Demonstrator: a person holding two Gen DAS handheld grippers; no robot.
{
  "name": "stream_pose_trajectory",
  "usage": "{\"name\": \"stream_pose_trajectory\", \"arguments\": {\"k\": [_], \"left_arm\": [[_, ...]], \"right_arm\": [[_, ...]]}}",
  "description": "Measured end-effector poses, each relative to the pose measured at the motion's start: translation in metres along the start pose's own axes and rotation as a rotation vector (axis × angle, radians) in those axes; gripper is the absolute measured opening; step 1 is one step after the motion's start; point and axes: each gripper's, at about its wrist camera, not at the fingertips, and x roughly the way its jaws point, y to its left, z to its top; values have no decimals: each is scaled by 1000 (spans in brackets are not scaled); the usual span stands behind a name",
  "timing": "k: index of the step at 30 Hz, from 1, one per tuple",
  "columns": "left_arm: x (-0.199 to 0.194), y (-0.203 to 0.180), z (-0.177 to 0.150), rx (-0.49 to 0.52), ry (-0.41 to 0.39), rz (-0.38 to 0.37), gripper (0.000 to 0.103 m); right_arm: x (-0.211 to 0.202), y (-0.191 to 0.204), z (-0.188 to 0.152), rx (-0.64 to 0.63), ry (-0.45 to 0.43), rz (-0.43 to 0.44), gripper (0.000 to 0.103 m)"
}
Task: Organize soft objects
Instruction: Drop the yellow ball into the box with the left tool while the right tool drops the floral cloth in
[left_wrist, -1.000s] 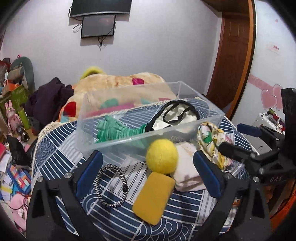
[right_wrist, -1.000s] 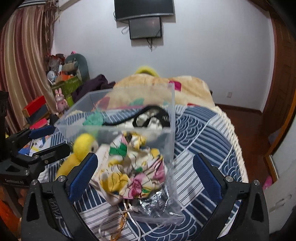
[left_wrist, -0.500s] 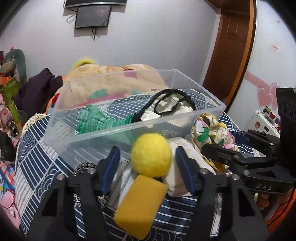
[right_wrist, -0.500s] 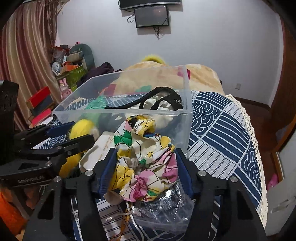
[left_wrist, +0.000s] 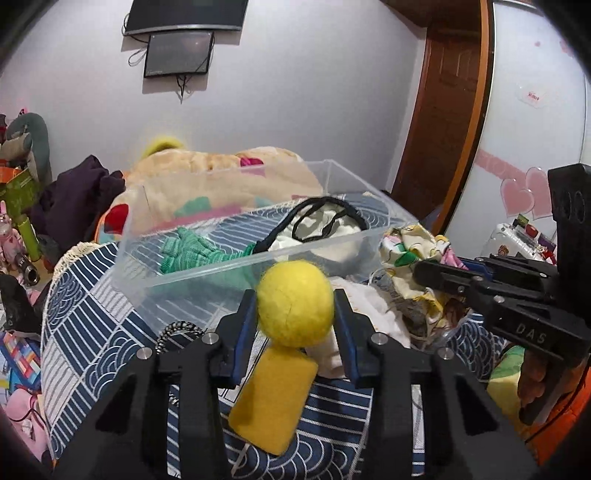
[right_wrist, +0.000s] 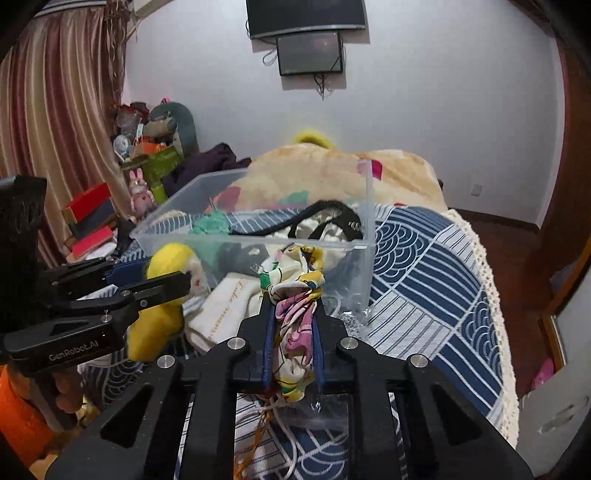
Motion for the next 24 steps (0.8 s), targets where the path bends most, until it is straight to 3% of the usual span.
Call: {"name": "stream_pose_trajectory", "arguments": {"k": [14,24], "left_arm": [[-46,16,36,-13,-143,54,40],[-13,40,57,-33,-98,92,40]], "right_arm": [[-20,6,39,-25,-139,1,15],[23,21,73,-68,-119,19,15]]}}
